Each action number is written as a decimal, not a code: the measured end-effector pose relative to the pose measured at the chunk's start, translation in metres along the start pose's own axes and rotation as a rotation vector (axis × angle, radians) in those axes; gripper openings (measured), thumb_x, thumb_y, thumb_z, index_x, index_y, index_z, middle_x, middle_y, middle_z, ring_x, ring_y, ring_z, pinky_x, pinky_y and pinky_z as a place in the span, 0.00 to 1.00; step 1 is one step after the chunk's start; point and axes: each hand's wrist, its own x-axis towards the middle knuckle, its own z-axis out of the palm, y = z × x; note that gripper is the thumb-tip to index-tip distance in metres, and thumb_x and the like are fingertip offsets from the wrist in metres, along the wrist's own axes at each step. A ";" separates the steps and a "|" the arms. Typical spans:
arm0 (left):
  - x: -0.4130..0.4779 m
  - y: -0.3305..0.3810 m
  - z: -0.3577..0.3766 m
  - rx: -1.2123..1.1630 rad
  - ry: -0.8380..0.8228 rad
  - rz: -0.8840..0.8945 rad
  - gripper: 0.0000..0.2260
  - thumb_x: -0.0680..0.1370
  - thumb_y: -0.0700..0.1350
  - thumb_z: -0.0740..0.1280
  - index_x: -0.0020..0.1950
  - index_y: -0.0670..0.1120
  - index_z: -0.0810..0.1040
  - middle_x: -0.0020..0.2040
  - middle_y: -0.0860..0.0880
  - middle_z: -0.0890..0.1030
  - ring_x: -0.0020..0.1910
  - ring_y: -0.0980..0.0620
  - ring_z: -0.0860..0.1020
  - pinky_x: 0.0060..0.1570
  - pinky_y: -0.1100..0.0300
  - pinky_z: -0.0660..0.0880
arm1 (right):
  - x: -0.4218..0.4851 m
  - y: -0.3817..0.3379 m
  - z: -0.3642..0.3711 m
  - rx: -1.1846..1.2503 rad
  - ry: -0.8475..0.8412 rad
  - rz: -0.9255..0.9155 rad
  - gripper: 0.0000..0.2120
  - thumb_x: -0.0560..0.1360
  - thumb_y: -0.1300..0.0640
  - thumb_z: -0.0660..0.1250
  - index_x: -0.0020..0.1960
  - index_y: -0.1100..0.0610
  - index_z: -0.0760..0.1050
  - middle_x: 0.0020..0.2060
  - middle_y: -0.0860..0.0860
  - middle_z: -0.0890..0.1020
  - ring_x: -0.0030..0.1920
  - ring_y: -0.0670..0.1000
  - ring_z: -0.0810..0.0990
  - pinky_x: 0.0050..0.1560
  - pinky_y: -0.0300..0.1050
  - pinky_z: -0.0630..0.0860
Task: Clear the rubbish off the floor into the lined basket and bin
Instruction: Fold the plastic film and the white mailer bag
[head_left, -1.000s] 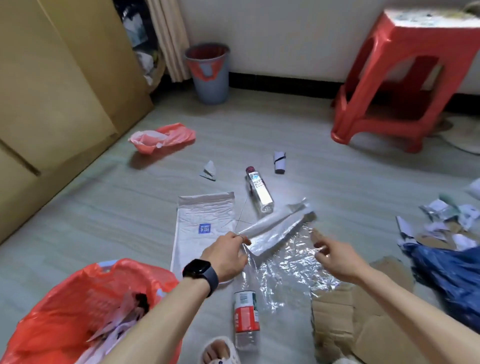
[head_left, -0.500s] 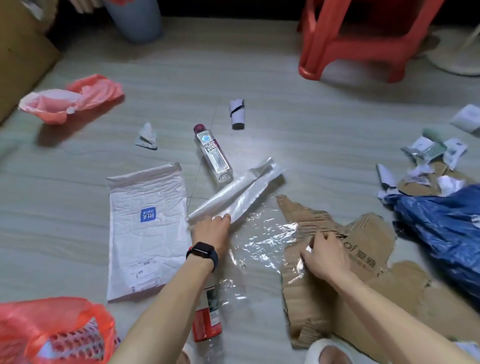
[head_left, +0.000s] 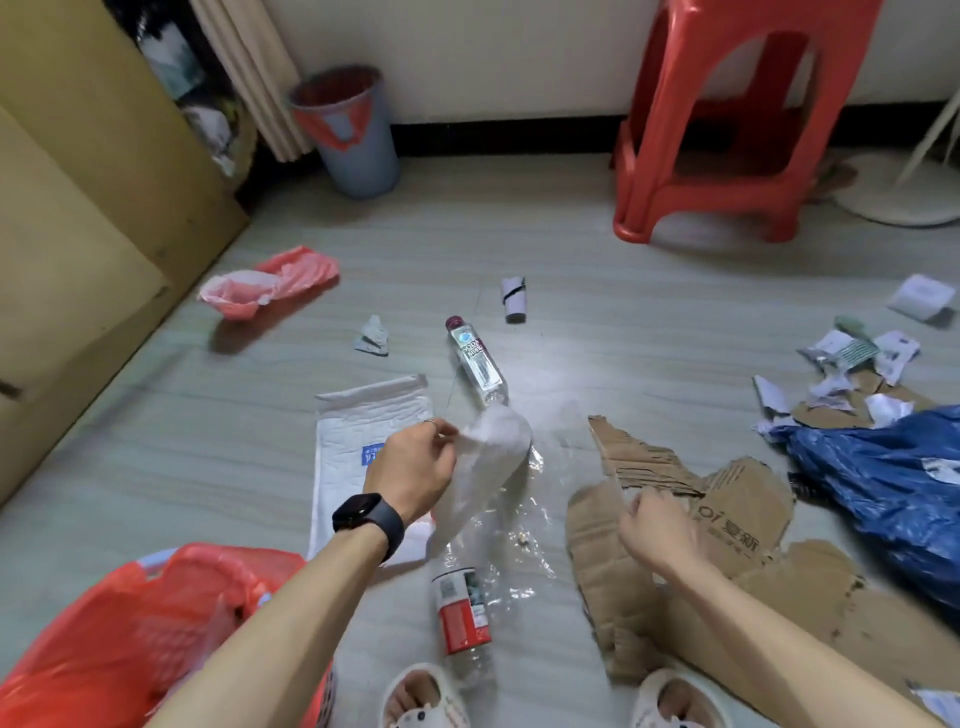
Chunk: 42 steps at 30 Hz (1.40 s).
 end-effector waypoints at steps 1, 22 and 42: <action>-0.007 0.003 -0.012 -0.001 0.003 0.006 0.10 0.77 0.48 0.63 0.56 0.55 0.81 0.53 0.56 0.84 0.54 0.51 0.79 0.48 0.59 0.75 | -0.009 -0.008 -0.007 0.004 0.041 -0.042 0.15 0.77 0.50 0.57 0.60 0.55 0.71 0.62 0.56 0.75 0.59 0.59 0.76 0.58 0.56 0.75; -0.113 0.035 -0.192 -0.108 -0.025 0.028 0.29 0.69 0.64 0.73 0.67 0.55 0.74 0.68 0.49 0.73 0.68 0.51 0.70 0.68 0.53 0.67 | -0.162 -0.121 -0.151 0.424 0.052 -0.713 0.08 0.75 0.50 0.72 0.44 0.54 0.80 0.39 0.46 0.84 0.41 0.46 0.82 0.41 0.41 0.75; -0.084 0.107 -0.171 -0.817 0.102 -0.063 0.42 0.61 0.49 0.73 0.75 0.57 0.65 0.73 0.44 0.62 0.72 0.45 0.62 0.71 0.48 0.62 | -0.189 -0.110 -0.241 1.006 -0.193 -0.442 0.05 0.74 0.53 0.70 0.45 0.53 0.75 0.41 0.51 0.79 0.38 0.51 0.76 0.40 0.43 0.71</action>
